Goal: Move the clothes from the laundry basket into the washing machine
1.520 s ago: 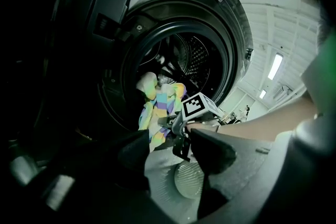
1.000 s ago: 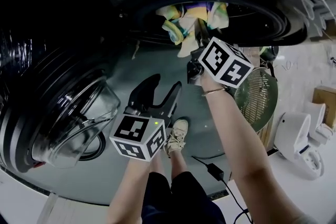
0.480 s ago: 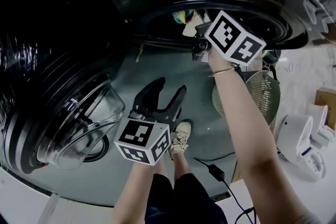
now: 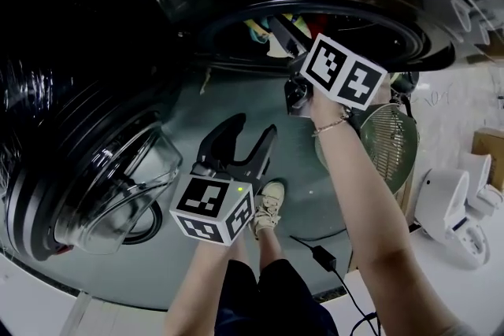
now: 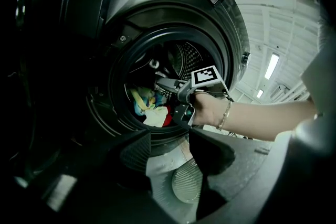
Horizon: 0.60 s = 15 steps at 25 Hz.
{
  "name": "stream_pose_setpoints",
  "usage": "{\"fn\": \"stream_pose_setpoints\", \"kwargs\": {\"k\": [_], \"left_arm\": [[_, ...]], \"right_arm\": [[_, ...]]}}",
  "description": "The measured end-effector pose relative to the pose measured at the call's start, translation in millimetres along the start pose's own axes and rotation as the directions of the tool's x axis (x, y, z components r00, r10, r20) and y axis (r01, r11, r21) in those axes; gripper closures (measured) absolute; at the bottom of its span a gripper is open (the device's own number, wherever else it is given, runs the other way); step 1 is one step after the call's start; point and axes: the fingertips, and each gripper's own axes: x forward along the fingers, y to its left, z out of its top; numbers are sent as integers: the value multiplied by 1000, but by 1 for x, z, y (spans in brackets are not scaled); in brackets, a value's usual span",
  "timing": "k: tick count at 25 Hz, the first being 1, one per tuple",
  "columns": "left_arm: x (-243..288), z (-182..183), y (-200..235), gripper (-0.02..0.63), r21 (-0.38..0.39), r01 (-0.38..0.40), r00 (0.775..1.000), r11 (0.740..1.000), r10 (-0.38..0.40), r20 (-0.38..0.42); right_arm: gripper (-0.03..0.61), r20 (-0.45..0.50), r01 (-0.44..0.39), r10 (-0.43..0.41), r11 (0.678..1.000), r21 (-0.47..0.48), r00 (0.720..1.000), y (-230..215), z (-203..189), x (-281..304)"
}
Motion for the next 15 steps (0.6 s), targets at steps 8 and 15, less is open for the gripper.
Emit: {"fn": "stream_pose_setpoints", "kwargs": {"k": [8,15], "left_arm": [[-11,14,-34,281,62,7,1000,998,-6,-21],[-27,27,-89,340,109,101,991,989,-91,-97]], "right_arm": [[281,4,-140,140,989,45,990,20,-6,-83],[549,-50,-240,243,969,55,969,33,-16,-183]]}}
